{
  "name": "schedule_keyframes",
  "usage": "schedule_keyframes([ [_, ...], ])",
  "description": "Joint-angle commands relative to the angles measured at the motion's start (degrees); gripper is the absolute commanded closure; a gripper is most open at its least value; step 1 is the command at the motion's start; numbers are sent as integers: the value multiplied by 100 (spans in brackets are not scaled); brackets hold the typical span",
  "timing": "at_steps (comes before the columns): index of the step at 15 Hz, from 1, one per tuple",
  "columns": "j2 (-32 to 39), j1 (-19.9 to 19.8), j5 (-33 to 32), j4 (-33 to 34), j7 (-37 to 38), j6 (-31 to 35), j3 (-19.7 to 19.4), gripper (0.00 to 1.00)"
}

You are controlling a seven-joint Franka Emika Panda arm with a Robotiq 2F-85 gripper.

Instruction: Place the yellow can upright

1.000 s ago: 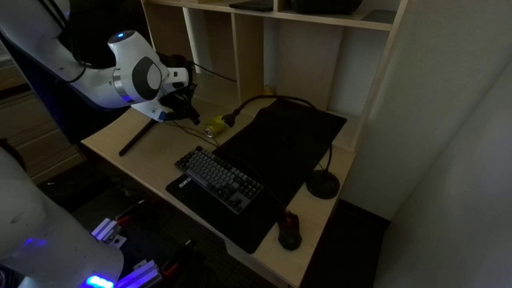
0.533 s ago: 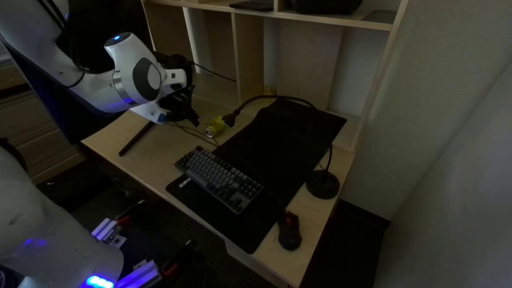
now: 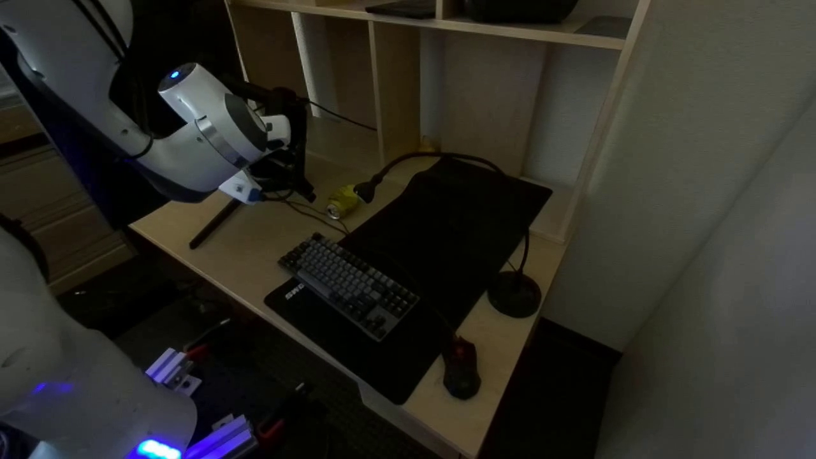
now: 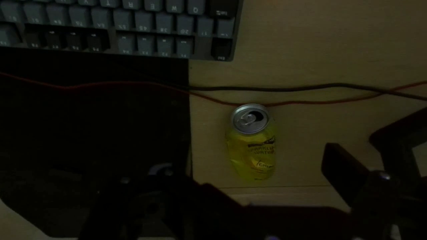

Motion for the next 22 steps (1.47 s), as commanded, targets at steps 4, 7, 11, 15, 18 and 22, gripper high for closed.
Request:
schedule_keyframes([
  [4,432,1,-284,263,415,378,-5,0],
  [7,647,-12,155,146,43,178,127,0],
  [11,584,-9,-53,215,-172,227,73,0],
  [15,568,-4,192,183,-237,35,125,0],
  [18,572,15,57,232,-59,120,73,0],
  [22,586,16,65,228,-59,120,76,0],
])
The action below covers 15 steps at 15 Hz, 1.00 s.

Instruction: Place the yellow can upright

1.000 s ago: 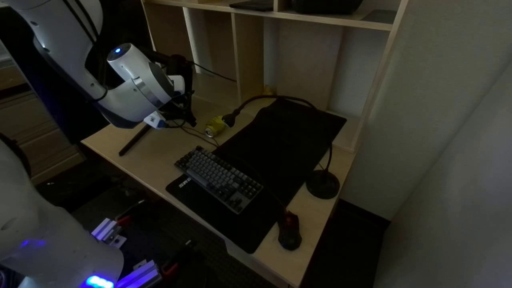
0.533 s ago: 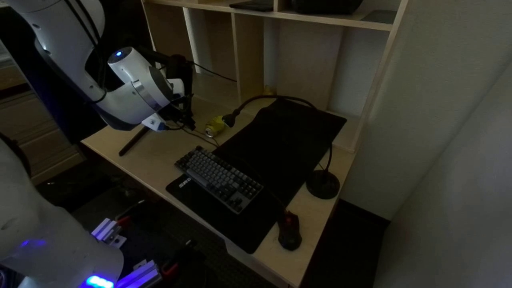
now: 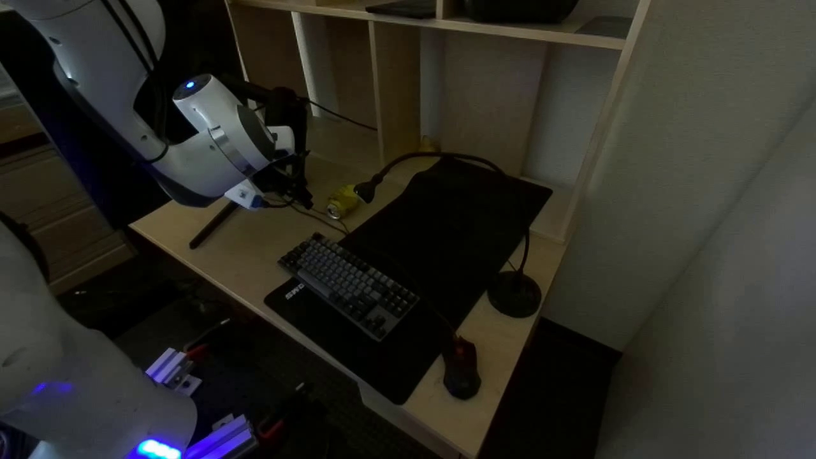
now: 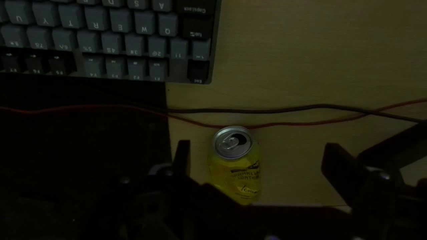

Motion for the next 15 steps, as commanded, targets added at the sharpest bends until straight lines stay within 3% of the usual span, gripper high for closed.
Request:
schedule_keyframes([
  [1,0,0,0,0,0,0,0,0],
  [9,1,0,0,0,0,0,0,0],
  [13,307,58,-568,1015,624,-1,-176,0],
  [15,699,49,-345,1667,411,-307,-141,0],
])
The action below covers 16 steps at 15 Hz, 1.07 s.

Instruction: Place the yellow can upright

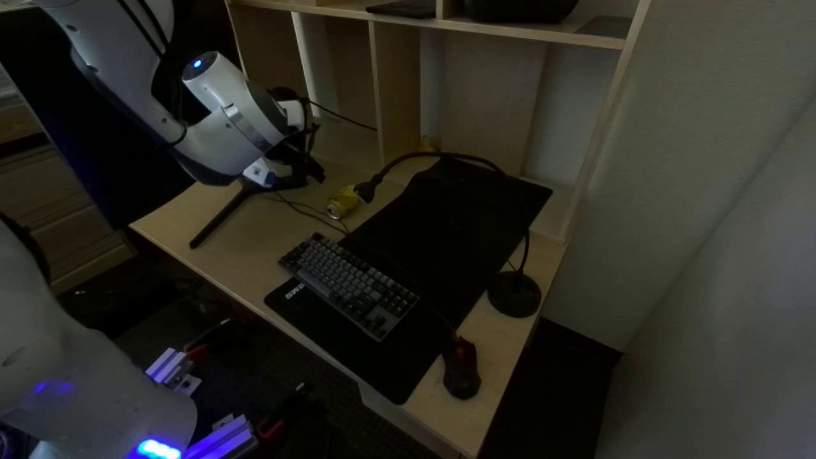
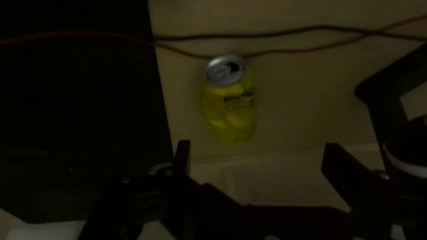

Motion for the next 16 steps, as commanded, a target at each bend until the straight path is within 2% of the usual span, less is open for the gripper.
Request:
schedule_keyframes([
  [1,727,44,302,974,-158,-467,54,0],
  [2,922,2,519,1128,-311,-403,124,0],
  [3,407,3,254,728,-69,-309,27,0],
  [6,847,7,434,1043,-182,-316,79,0],
  [7,1259,-25,625,1209,-515,-588,211,0],
  [9,1648,259,86,1641,-236,-765,-86,0],
  [13,2215,440,-456,2169,-349,-626,-250,0],
  [16,2470,336,-213,2295,-885,-987,-50,0],
])
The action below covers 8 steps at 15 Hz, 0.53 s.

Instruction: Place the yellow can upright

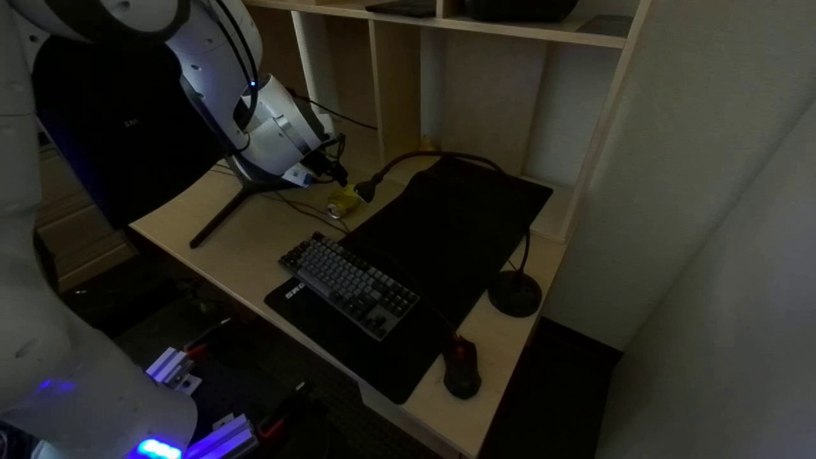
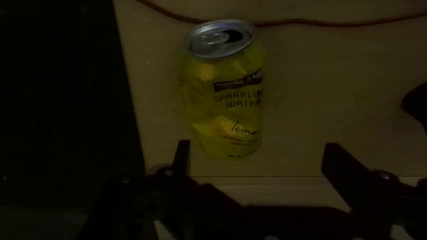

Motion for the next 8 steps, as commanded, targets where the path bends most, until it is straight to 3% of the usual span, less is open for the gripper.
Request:
schedule_keyframes([
  [1,322,49,-3,320,-439,-360,22,0],
  [8,357,18,33,290,-433,-399,53,0],
])
